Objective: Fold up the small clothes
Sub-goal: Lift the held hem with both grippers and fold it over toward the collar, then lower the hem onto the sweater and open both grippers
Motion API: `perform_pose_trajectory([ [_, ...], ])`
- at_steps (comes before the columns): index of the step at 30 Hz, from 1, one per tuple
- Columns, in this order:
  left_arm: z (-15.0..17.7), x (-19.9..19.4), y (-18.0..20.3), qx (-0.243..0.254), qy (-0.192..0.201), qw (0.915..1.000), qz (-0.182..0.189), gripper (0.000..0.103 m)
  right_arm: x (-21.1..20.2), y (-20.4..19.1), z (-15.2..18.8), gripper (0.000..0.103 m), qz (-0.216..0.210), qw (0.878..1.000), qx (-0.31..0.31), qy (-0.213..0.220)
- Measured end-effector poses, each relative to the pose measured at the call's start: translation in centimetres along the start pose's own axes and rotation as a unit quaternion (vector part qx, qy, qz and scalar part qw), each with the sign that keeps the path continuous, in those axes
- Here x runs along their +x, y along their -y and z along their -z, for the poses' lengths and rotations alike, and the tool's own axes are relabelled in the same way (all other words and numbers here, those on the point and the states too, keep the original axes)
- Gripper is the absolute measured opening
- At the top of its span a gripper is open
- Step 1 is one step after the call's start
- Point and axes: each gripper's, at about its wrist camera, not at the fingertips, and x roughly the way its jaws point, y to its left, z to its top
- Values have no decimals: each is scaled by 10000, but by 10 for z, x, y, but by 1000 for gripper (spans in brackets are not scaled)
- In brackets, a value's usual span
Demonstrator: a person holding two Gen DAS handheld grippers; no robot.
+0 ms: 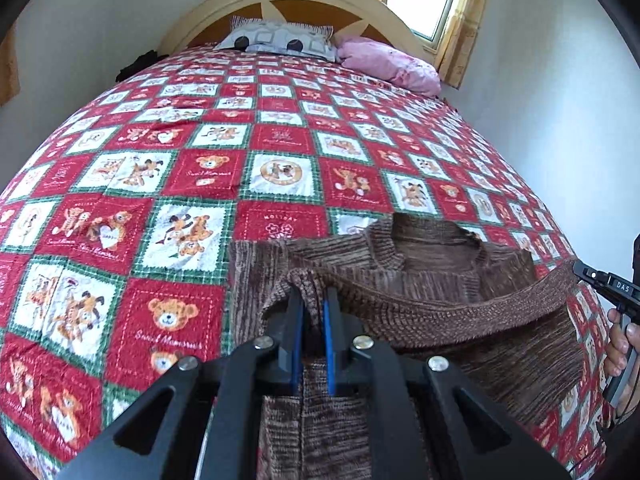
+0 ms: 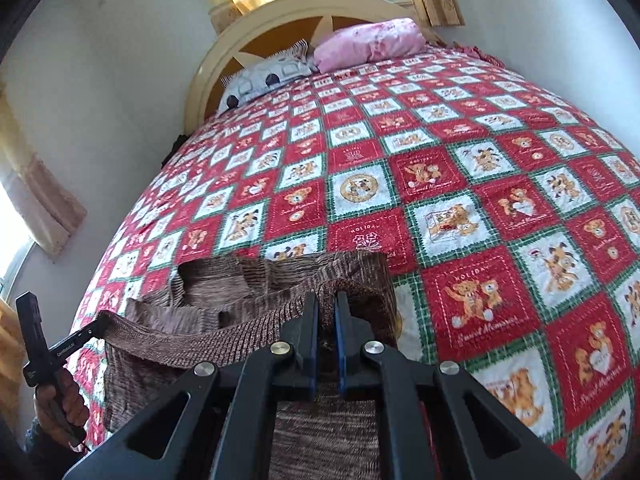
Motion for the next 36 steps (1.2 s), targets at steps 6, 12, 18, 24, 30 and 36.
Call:
perform_pose_trajectory([
  [6, -4, 26, -7, -73, -208, 9998, -22, 10, 42, 1, -10, 6, 173, 9994, -52, -292],
  [12, -9, 38, -12, -174, -304, 9994, -16, 13, 70, 6, -20, 7, 152, 9987, 25, -494],
  [18, -13, 39, -36, -573, -233, 9975, -332, 21, 79, 13, -36, 14, 327, 9992, 201, -107],
  [24, -9, 14, -44, -396, -55, 9958, -822, 35, 53, 14, -28, 42, 381, 9991, 128, 103],
  [30, 13, -3, -14, 547, -150, 9915, -1174, 51, 41, -14, 1, 42, 468, 9955, -697, -429],
  [36, 34, 28, 32, 1861, -585, 9678, -1592, 60, 80, -66, 33, 42, 1267, 9592, -2216, -1215],
])
